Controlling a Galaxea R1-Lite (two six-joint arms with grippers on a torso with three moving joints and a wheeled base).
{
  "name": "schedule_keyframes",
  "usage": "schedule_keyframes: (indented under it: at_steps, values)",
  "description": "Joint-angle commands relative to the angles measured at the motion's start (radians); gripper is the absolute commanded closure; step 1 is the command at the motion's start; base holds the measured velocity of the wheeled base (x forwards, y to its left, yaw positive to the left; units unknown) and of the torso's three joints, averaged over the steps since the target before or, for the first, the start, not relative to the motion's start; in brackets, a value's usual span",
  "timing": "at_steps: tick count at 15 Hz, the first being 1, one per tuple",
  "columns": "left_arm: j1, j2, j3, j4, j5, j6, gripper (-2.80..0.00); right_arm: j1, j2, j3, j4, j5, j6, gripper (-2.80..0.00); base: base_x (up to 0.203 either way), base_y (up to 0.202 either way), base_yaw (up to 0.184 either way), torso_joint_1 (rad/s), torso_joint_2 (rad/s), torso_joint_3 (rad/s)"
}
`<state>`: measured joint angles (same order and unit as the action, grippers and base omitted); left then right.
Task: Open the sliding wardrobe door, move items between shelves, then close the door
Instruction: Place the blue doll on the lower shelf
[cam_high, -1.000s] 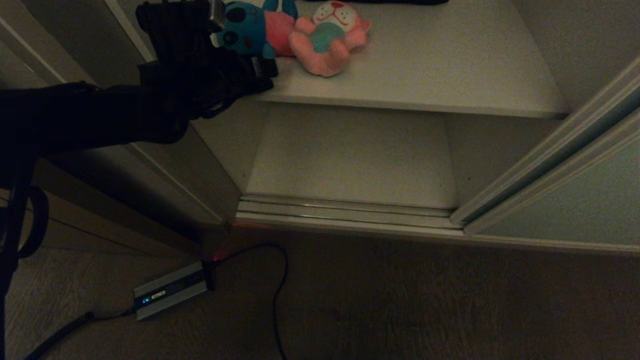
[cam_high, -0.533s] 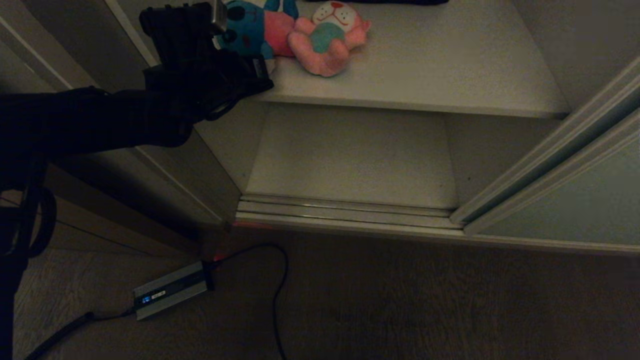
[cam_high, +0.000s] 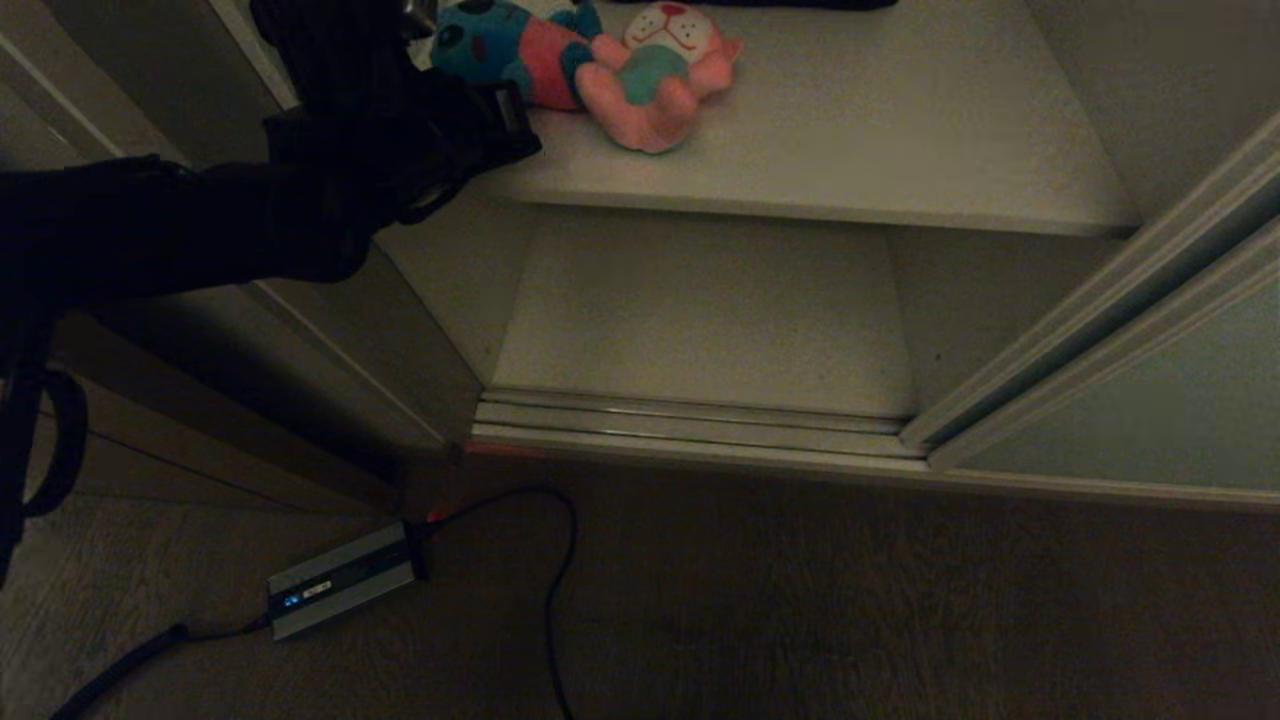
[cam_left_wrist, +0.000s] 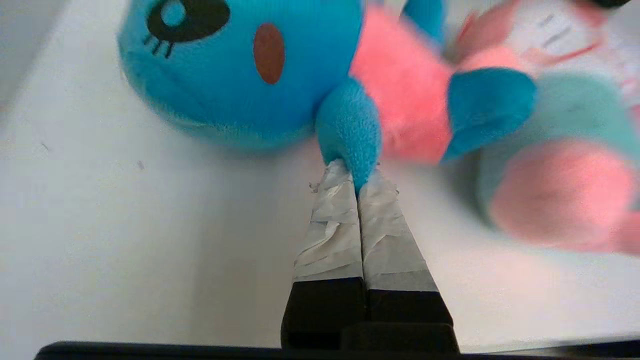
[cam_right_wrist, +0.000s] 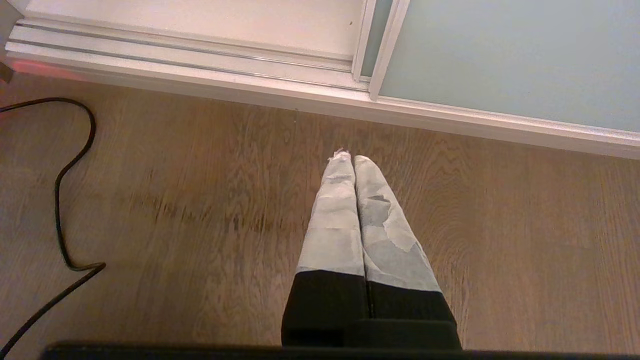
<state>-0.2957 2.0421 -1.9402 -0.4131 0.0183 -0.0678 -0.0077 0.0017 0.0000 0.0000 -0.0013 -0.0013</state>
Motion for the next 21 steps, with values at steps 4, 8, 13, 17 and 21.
schedule_keyframes:
  at_steps: [4, 8, 13, 17, 21]
  values:
    - [-0.012, -0.143, 0.003, 0.138, -0.001, 0.018, 0.00, 0.000, 0.000, 0.005, 0.000, 0.000, 0.000, 0.00, 0.000, 0.000, 0.000, 0.000, 0.00, 0.000]
    - [-0.031, -0.191, 0.004, 0.211, 0.008, 0.071, 0.00, 0.000, 0.000, 0.005, 0.000, 0.000, 0.000, 0.00, 0.000, 0.000, 0.000, 0.000, 0.00, 0.000]
    - [-0.121, -0.260, 0.013, 0.247, 0.096, 0.086, 0.00, 0.001, 0.000, 0.005, 0.000, 0.000, 0.000, 0.00, 0.000, 0.000, 0.000, 0.000, 0.00, 0.000]
    - [-0.171, -0.363, 0.127, 0.250, 0.147, 0.122, 0.00, 0.000, 0.000, 0.005, 0.000, 0.000, 0.000, 0.00, 0.000, 0.000, 0.000, 0.000, 0.00, 0.000]
    - [-0.177, -0.543, 0.305, 0.308, 0.130, 0.156, 0.00, 0.000, 0.000, 0.005, 0.000, 0.000, 0.000, 0.00, 0.000, 0.000, 0.000, 0.000, 0.00, 0.000]
